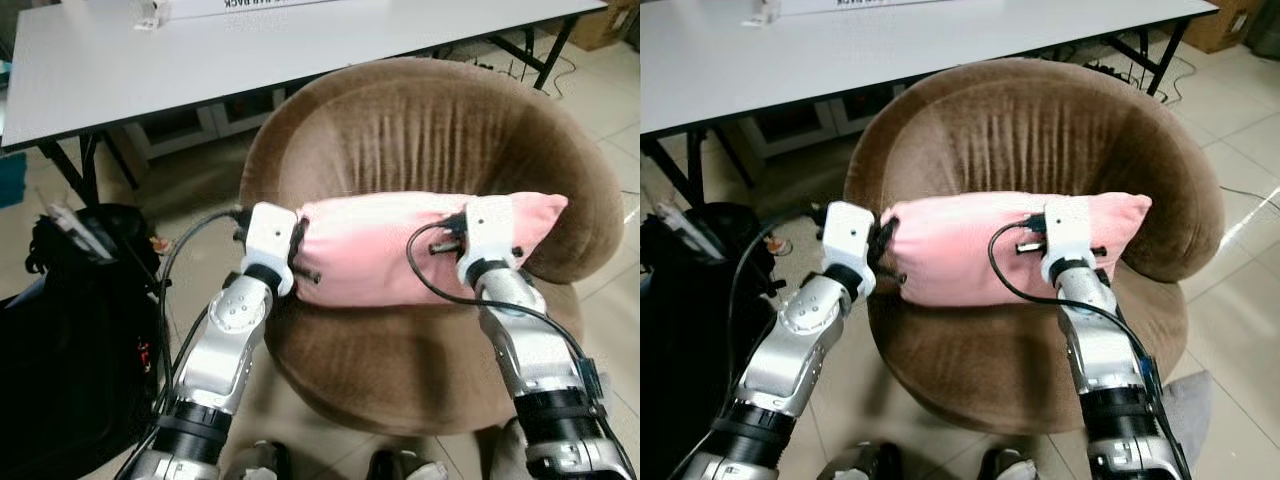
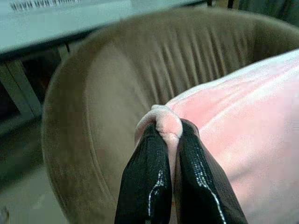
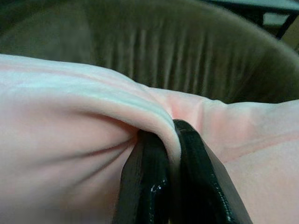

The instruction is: Move the pillow to the sofa from floor

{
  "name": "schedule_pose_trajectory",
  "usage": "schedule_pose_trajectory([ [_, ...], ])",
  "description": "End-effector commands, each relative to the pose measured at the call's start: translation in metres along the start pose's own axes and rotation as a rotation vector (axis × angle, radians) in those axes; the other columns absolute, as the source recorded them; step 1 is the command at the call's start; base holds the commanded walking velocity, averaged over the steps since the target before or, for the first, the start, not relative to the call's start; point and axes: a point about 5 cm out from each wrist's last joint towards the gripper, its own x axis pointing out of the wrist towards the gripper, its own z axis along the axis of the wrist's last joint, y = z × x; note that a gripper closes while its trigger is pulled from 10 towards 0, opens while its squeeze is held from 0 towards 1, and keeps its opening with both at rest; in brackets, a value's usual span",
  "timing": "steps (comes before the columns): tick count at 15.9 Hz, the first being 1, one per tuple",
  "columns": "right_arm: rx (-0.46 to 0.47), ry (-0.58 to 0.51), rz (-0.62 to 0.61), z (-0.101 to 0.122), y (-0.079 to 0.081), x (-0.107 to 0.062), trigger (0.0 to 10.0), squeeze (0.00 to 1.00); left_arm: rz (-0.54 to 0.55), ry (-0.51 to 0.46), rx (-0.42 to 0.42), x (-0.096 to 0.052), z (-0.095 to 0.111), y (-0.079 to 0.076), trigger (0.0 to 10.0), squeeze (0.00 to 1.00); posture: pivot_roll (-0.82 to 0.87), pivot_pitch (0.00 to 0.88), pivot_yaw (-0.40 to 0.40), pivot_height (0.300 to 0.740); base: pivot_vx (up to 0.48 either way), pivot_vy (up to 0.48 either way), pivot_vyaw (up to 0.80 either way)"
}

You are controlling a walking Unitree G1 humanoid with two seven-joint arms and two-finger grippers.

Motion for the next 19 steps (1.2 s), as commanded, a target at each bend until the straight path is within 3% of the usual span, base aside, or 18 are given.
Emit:
schedule_pose_trajectory([
  [1, -0.041, -0.011, 0.012, 0.003, -0.002, 0.006, 10.0, 0.00, 0.002, 0.047, -0.010, 0.004, -0.008, 0.001, 10.0, 0.00, 0.00, 0.192, 0.000, 0.729, 0.000, 0.000, 0.00],
  [4, -0.045, 0.042, 0.059, -0.008, 0.008, 0.020, 10.0, 0.00, 0.033, 0.114, 0.016, 0.011, -0.020, 0.012, 10.0, 0.00, 0.00, 0.224, 0.002, 0.729, 0.000, 0.000, 0.00],
  [6, -0.112, 0.090, 0.133, -0.022, 0.023, 0.026, 10.0, 0.00, 0.064, 0.153, 0.037, 0.016, -0.031, 0.022, 10.0, 0.00, 0.02, 0.248, 0.008, 0.729, 0.000, 0.000, 0.00],
  [9, -0.097, 0.123, 0.107, -0.026, 0.026, 0.033, 10.0, 0.00, 0.091, 0.169, 0.110, 0.024, -0.040, 0.030, 10.0, 0.00, 0.03, 0.274, 0.005, 0.729, 0.000, 0.000, 0.00],
  [11, -0.107, 0.125, 0.094, -0.028, 0.029, 0.036, 10.0, 0.00, 0.116, 0.173, 0.083, 0.031, -0.041, 0.035, 10.0, 0.00, 0.02, 0.275, 0.005, 0.729, 0.000, 0.000, 0.00],
  [12, -0.108, 0.124, 0.084, -0.028, 0.032, 0.037, 10.0, 0.00, 0.120, 0.178, 0.062, 0.034, -0.040, 0.037, 10.0, 0.24, 0.02, 0.278, 0.008, 0.729, 0.000, 0.000, 0.00],
  [13, -0.104, 0.124, 0.079, -0.028, 0.033, 0.037, 10.0, 0.42, 0.118, 0.189, 0.059, 0.034, -0.041, 0.038, 10.0, 0.94, 0.02, 0.279, 0.010, 0.729, 0.000, 0.000, 0.00],
  [14, -0.090, 0.125, 0.072, -0.028, 0.035, 0.038, 10.0, 1.00, 0.132, 0.192, 0.060, 0.036, -0.040, 0.042, 10.0, 1.00, 0.02, 0.278, 0.015, 0.729, 0.000, 0.000, 0.00],
  [17, -0.053, 0.096, 0.051, -0.023, 0.035, 0.041, 10.0, 1.00, 0.190, 0.157, 0.104, 0.042, -0.029, 0.052, 10.0, 1.00, 0.01, 0.272, 0.023, 0.729, 0.000, 0.000, 0.00],
  [19, -0.025, 0.044, 0.000, -0.012, 0.027, 0.045, 10.0, 1.00, 0.193, 0.137, 0.139, 0.045, -0.022, 0.057, 10.0, 1.00, 0.01, 0.261, 0.029, 0.729, 0.000, 0.000, 0.00],
])
